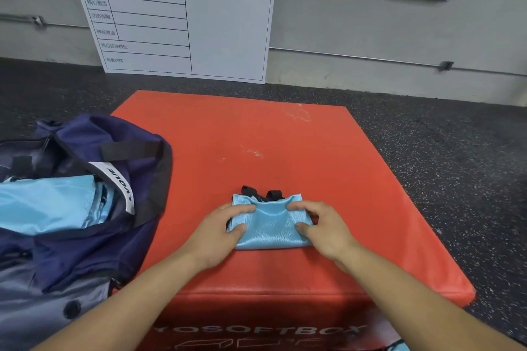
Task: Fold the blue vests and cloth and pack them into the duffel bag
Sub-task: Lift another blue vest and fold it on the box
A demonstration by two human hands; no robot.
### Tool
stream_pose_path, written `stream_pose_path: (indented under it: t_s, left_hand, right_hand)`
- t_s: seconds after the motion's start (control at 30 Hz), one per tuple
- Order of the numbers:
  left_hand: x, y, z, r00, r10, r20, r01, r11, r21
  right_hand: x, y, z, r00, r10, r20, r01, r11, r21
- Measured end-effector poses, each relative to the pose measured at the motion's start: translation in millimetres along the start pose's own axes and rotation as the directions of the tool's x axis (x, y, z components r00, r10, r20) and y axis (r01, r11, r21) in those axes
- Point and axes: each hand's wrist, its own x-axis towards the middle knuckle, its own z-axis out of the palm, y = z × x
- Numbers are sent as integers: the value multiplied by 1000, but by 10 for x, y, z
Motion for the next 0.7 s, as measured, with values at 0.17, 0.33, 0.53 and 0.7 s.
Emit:
stream_pose_path:
  t_s: [0.17, 0.33, 0.53, 0.7]
  left_hand:
    - [27, 67, -227, 995, -66, -73, 47, 970, -239]
    - [-92, 87, -506, 987, -107, -123, 68, 956, -285]
    - [-344, 76, -973, 973, -97, -211, 34, 958, -284]
    - [-580, 51, -1492, 936, -122, -329, 25, 959, -282]
  right_hand:
    - [10, -184, 31, 999, -25, 20, 21, 983, 183]
    - [15, -492, 107, 997, -59, 50, 41, 955, 295]
    - [15, -942, 379, 984, -169, 58, 141, 935, 325]
    - [-8, -1424, 727, 955, -290, 57, 254, 905, 343]
